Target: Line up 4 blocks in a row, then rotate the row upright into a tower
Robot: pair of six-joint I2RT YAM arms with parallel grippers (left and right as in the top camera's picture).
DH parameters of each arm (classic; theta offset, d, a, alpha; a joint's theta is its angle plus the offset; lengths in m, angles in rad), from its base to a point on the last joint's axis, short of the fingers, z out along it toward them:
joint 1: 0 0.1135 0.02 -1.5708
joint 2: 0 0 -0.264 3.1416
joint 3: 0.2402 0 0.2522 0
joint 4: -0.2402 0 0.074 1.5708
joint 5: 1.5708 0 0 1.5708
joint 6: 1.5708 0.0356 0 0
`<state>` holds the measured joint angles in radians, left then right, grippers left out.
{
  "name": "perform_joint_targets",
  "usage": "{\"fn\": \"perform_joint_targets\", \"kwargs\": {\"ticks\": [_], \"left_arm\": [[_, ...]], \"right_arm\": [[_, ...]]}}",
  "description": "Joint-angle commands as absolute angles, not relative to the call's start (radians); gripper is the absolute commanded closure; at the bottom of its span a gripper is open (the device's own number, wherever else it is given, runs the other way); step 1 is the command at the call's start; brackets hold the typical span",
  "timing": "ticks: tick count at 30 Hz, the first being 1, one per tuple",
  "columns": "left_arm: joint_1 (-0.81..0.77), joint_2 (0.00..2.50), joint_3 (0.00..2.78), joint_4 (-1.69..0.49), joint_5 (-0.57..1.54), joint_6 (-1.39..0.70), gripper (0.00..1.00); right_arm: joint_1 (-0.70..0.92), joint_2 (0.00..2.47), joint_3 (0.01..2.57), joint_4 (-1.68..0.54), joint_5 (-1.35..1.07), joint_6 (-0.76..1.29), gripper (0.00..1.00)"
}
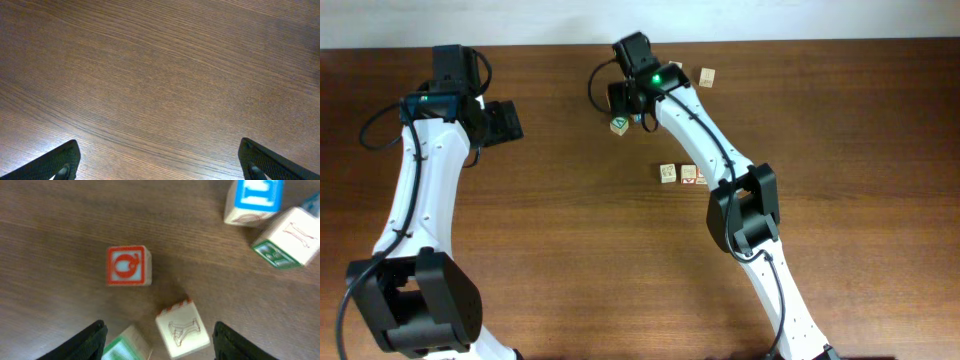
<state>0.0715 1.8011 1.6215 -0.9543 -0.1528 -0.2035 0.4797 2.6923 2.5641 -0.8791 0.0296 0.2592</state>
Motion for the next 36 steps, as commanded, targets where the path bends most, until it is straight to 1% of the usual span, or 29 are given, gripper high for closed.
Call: {"fn": "perform_joint_targets", "kwargs": {"ticks": [1,3,5,6,7,9,10,12,15,17,18,21,22,25,30,32,33,34,36], "left_arm": [[0.072,1.806,1.638,-0.956,-0.143,-0.216,0.01],[0.072,1.806,1.638,-0.957,-0.143,-0.216,0.01],[0.072,1.806,1.638,-0.956,-0.143,-0.216,0.01],[0.072,1.806,1.638,-0.956,-0.143,-0.216,0.01],[0.072,1.806,1.638,-0.957,-0.143,-0.216,0.01],[0.072,1.806,1.638,-0.956,-0.143,-0.216,0.01],[0.072,1.806,1.638,-0.956,-0.143,-0.216,0.01],[0.072,1.806,1.638,-0.957,-0.143,-0.216,0.01],[0.072,1.806,1.638,-0.956,-0.143,-0.216,0.01],[0.072,1.806,1.638,-0.956,-0.143,-0.216,0.01],[0.072,1.806,1.638,-0.956,-0.143,-0.216,0.01],[0.072,1.806,1.638,-0.956,-0.143,-0.216,0.01],[0.072,1.806,1.638,-0.955,-0.143,-0.216,0.01],[0.072,1.806,1.638,-0.955,-0.144,-0.216,0.01],[0.072,1.806,1.638,-0.955,-0.147,-0.216,0.01],[0.072,1.806,1.638,-0.955,-0.147,-0.216,0.01],[0.072,1.806,1.638,-0.955,-0.147,-0.216,0.01],[0.072,1.806,1.638,-0.955,-0.147,-0.216,0.01],[0.072,1.806,1.638,-0.955,-0.147,-0.216,0.01]], "right_arm": [[0.464,2.707,2.477,-0.813,0.038,0.153,0.31],[0.463,2.707,2.472,-0.81,0.039,0.154,0.44],[0.463,2.705,2.473,-0.81,0.038,0.159,0.62],[0.463,2.7,2.473,-0.812,0.038,0.165,0.67],[0.463,2.69,2.473,-0.814,0.038,0.165,0.69],[0.464,2.673,2.474,-0.815,0.039,0.165,0.71],[0.464,2.662,2.482,-0.832,0.039,0.168,0.73],[0.464,2.646,2.515,-0.917,0.038,0.175,0.76],[0.464,2.592,2.608,-1.169,0.016,0.253,0.76],[0.464,2.574,2.668,-1.332,-0.079,0.257,0.75],[0.466,2.573,2.681,-1.42,-0.116,0.299,0.75],[0.485,2.577,2.646,-1.583,-0.125,0.323,0.74],[0.496,2.577,2.631,-1.611,-0.124,0.323,0.72],[0.538,2.577,2.542,-1.634,-0.119,0.323,0.72],[0.567,2.577,2.383,-1.54,-0.074,0.323,0.73],[0.567,2.577,2.379,-1.512,-0.06,0.323,0.73],[0.566,2.577,2.379,-1.491,-0.042,0.323,0.71],[0.564,2.577,2.379,-1.483,-0.041,0.322,0.66],[0.564,2.577,2.379,-1.456,-0.041,0.319,0.51]]}}
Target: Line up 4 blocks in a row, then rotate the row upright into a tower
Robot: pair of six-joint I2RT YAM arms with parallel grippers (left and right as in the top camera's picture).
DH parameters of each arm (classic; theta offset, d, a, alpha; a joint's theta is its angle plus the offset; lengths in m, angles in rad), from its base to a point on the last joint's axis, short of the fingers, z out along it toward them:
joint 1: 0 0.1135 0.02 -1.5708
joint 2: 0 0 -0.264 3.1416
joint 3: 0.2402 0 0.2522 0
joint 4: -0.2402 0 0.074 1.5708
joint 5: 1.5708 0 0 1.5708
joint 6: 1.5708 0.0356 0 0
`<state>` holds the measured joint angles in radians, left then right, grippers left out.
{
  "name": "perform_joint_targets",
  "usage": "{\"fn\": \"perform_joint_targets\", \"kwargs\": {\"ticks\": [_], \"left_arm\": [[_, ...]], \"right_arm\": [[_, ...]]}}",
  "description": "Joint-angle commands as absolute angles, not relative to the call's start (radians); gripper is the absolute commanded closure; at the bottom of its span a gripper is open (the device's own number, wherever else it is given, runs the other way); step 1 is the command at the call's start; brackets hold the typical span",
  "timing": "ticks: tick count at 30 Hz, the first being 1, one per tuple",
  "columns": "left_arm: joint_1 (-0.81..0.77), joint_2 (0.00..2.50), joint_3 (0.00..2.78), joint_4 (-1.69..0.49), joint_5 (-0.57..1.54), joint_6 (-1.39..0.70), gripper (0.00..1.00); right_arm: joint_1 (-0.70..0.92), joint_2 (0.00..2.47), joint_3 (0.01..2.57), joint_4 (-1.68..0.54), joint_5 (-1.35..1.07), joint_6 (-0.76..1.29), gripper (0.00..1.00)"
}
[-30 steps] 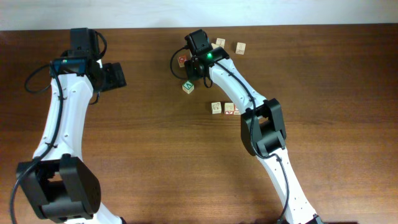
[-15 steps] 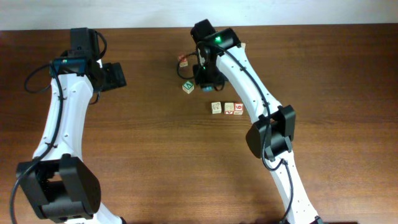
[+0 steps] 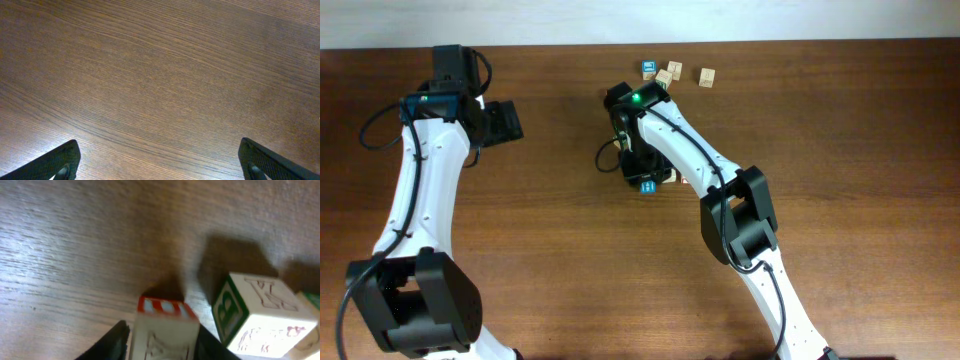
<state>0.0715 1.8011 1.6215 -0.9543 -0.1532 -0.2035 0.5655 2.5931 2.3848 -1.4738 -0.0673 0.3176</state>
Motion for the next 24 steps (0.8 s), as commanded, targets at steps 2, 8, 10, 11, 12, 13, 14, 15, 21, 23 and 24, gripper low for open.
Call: {"fn": "perform_joint_targets", "kwargs": {"ticks": [2,8,10,11,12,13,14,15,21,23,24], "left_arm": [[0.072,1.806,1.638,-0.955,-0.147,-0.216,0.01],[0.072,1.806,1.638,-0.955,-0.147,-0.216,0.01],[0.072,1.806,1.638,-0.953,-0.147,-0.216,0.01],[0.072,1.806,1.638,-0.952,-0.147,-0.216,0.01],[0.072,1.806,1.638,-0.952,-0.147,-0.216,0.01],[0.072,1.806,1.638,-0.953,-0.147,-0.216,0.01],[0.072,1.806,1.638,-0.952,-0.147,-0.216,0.01],[0.072,1.806,1.638,-0.953,-0.147,-0.216,0.01],[0.072,1.806,1.638,-0.952,-0.147,-0.216,0.01],[0.072,1.806,1.638,-0.952,-0.147,-0.216,0.01],[0.072,1.806,1.638,-0.952,-0.147,-0.216,0.01]], "right_arm": [[0.563,2.577,2.397,-1.447,-0.041,0.319,0.4],[0.584,2.576,2.626,-1.559,-0.136,0.356,0.61],[0.62,2.576,2.587,-1.567,-0.13,0.359,0.75],[0.646,2.577,2.551,-1.565,-0.079,0.404,0.78],[0.666,2.577,2.511,-1.555,-0.043,0.424,0.79],[0.683,2.577,2.47,-1.539,-0.027,0.425,0.8],[0.69,2.577,2.434,-1.52,-0.021,0.425,0.8],[0.695,2.577,2.395,-1.49,-0.017,0.425,0.81],[0.693,2.577,2.323,-1.423,0.114,0.425,0.81],[0.692,2.577,2.323,-1.4,0.163,0.424,0.81],[0.692,2.577,2.323,-1.394,0.175,0.424,0.81]]}}
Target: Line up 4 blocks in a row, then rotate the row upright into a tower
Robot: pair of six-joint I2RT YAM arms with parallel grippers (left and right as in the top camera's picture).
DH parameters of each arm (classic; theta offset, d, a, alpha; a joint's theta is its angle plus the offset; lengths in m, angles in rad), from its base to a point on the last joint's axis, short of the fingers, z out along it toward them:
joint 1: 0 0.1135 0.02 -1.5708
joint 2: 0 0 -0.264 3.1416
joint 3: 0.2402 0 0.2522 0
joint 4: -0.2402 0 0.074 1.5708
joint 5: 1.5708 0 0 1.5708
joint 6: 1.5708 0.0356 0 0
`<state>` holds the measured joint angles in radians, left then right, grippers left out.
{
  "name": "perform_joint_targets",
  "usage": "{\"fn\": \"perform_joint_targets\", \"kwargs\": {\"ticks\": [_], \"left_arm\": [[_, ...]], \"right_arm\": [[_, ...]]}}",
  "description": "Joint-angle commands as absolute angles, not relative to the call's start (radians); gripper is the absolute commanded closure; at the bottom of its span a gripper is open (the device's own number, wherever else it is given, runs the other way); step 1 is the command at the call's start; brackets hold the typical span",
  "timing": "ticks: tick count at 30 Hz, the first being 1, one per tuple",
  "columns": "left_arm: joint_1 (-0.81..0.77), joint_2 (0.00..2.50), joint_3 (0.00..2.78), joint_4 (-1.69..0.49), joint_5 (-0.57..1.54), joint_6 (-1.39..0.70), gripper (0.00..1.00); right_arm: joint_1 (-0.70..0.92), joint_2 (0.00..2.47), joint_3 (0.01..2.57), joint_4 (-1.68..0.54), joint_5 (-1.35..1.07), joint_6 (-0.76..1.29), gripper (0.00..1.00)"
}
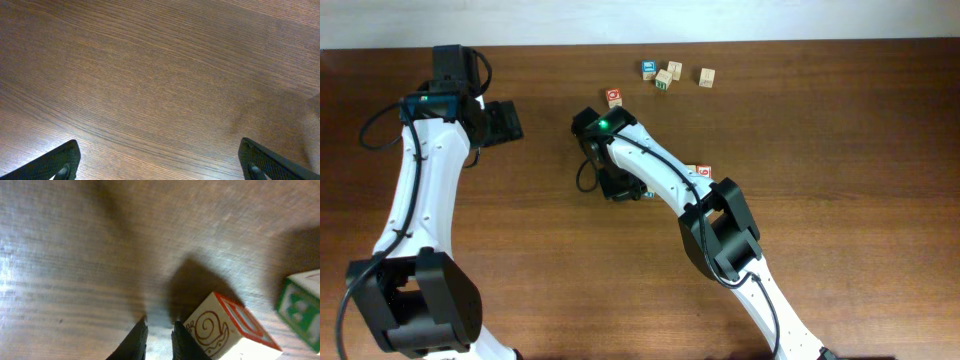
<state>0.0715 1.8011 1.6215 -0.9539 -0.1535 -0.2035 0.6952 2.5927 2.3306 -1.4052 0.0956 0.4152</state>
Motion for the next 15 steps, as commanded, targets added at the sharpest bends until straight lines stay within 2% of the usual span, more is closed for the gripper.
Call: {"fn": "perform_joint_targets", "kwargs": {"ticks": [1,12,15], "left_arm": [[0.072,1.806,1.638,-0.952,-0.147,-0.216,0.01],[0.072,1.806,1.638,-0.952,-0.147,-0.216,0.01],[0.072,1.806,1.638,-0.952,-0.147,-0.216,0.01]], "right_arm": [[0.691,2.577,2.323,-1.387,0.198,0.424,0.81],[0.598,2.577,2.325,-1.37,0.218,0.34,0.8],[0.593,2.576,2.397,-1.402,0.199,0.337,0.81]]}}
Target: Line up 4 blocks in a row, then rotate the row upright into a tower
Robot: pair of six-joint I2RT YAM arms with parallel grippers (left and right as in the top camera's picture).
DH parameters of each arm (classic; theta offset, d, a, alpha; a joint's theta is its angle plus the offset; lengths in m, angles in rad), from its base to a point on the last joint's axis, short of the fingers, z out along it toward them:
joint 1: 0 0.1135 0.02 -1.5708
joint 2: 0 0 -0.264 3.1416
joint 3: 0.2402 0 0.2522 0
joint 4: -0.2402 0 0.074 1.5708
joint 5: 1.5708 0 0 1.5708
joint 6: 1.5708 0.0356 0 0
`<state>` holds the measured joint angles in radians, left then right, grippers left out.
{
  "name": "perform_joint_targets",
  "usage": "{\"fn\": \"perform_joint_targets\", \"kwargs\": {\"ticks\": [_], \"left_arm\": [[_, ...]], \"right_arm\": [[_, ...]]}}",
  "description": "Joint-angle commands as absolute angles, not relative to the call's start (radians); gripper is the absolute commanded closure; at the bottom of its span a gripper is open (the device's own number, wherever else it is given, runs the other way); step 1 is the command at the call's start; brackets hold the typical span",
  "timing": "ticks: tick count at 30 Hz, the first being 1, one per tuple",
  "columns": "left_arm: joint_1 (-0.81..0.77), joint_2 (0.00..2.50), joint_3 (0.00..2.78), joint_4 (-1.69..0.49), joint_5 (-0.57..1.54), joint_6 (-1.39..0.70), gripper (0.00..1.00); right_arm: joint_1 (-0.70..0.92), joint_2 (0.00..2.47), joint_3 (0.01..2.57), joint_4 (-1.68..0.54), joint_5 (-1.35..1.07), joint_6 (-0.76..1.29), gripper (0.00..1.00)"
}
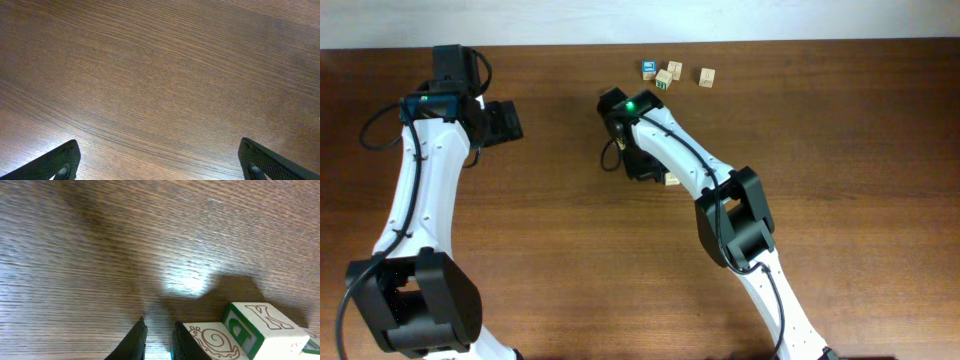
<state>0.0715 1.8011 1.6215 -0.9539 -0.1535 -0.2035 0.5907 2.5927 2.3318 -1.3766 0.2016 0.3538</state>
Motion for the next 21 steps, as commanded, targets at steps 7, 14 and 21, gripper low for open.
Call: {"fn": "perform_joint_targets", "kwargs": {"ticks": [7,14,21], "left_arm": [[0.072,1.821,1.638,-0.952,-0.147,-0.216,0.01],[0.072,1.822,1.638,-0.952,-0.146,-0.216,0.01],[0.072,1.822,1.638,-0.952,-0.146,-0.216,0.01]], "right_arm": [[0.414,2.58,2.672,-1.526,0.041,0.384,0.77],[0.336,2.592,2.505,-1.472,-0.001,0.397,0.83],[0.355,2.592,2.399,-1.406,-0.02,0.371,0.84]]}}
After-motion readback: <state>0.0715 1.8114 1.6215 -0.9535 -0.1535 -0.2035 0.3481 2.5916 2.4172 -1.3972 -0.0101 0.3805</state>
